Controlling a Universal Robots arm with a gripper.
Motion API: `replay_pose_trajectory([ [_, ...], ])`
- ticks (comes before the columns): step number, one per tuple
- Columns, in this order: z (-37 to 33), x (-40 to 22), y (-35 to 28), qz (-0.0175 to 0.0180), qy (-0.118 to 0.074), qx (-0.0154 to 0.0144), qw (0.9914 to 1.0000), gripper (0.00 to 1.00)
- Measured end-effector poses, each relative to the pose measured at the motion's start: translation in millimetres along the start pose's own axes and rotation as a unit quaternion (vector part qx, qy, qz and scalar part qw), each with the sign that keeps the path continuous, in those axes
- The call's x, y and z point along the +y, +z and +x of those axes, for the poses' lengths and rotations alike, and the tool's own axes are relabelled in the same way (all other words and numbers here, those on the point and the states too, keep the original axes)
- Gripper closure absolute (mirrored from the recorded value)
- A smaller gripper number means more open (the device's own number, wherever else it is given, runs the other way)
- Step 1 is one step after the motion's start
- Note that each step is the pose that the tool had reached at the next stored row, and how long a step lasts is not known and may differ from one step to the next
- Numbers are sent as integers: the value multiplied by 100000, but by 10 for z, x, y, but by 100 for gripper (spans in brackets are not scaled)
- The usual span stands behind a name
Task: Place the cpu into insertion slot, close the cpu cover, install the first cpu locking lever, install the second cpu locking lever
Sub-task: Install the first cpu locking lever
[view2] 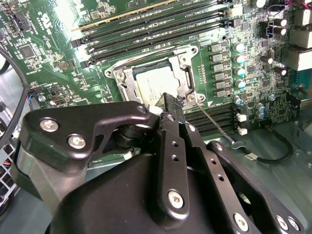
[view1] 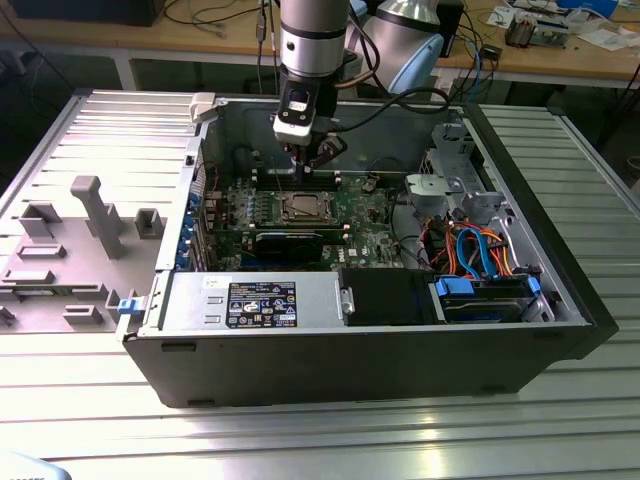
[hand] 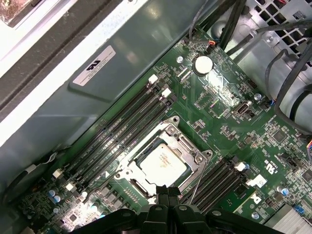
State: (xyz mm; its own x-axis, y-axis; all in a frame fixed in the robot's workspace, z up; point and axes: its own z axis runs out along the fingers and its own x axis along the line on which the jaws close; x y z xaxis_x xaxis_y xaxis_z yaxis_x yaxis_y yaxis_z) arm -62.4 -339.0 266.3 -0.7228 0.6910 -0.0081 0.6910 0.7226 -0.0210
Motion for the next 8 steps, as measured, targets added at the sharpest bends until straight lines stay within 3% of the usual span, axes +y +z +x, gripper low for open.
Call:
replay_pose_trajectory([
  [8,0,0,0,-6,-408,-9,99999,89],
])
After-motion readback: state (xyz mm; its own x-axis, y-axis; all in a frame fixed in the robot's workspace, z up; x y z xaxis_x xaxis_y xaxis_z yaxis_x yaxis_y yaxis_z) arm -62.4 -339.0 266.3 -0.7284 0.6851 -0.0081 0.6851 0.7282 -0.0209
